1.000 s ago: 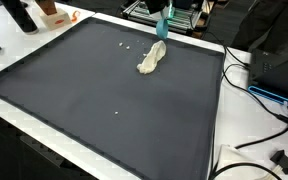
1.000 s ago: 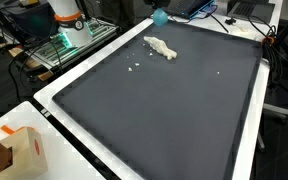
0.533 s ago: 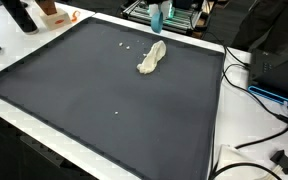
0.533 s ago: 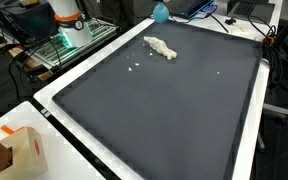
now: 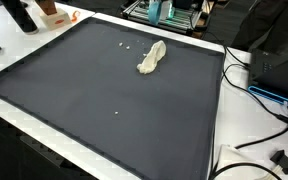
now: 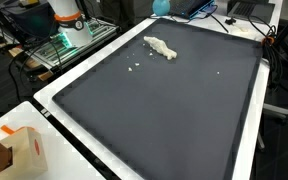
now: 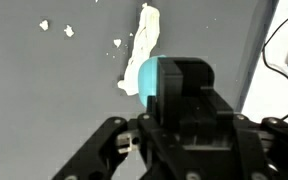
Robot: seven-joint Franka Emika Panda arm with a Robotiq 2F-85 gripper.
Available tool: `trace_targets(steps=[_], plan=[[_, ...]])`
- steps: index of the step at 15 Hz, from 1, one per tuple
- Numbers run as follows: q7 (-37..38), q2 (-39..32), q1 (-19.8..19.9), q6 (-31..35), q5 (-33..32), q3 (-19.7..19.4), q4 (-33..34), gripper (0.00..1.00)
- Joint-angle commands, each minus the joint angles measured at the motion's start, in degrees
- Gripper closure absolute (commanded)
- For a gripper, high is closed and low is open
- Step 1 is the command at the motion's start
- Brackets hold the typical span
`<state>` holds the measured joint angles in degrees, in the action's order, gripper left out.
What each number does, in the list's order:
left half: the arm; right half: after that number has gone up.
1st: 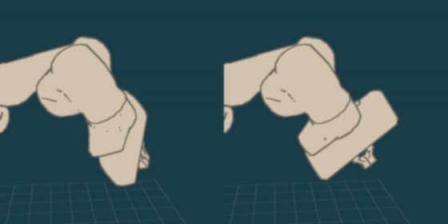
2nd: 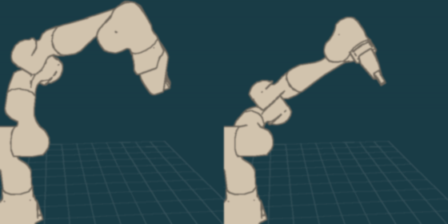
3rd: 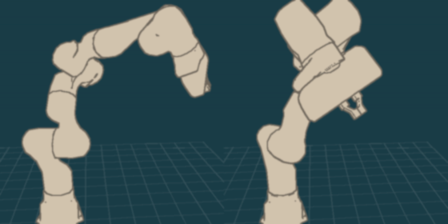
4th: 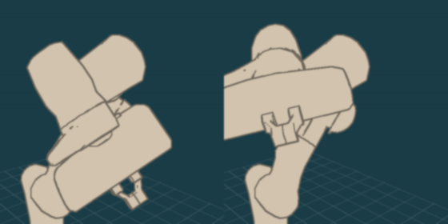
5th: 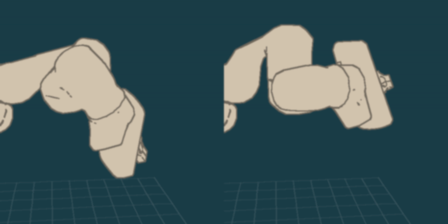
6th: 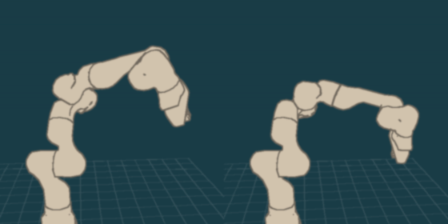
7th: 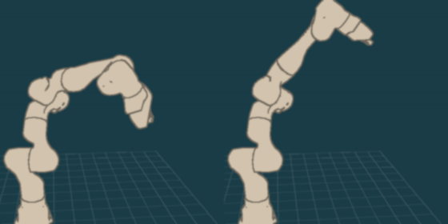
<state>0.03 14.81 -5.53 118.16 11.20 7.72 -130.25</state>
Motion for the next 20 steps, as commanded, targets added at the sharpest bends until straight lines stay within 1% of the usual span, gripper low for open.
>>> trace_targets(steps=[1,4,8,9,10,17,18,20], plan=[[3.49,0.31,-0.48,-3.59,-4.11,0.78,2.5,0.75],[4.5,0.16,-0.65,-5.42,-5.71,1.34,4.13,0.75],[3.86,-0.03,-1.09,-8.65,-6.8,1.62,6.24,0.75],[3.0,-0.09,-1.18,-6.28,-5.0,1.0,5.05,0.75],[2.99,-0.1,-1.25,-6.44,-5.03,1.02,5.33,0.5],[2.98,-0.36,-1.26,-6.42,-5.02,0.94,5.36,0.5],[2.57,-0.96,-1.08,-6.69,-4.3,0.47,5.43,0.75],[-3.69,-2.02,-0.92,-5.67,0.68,-2.36,4.59,0.75]])
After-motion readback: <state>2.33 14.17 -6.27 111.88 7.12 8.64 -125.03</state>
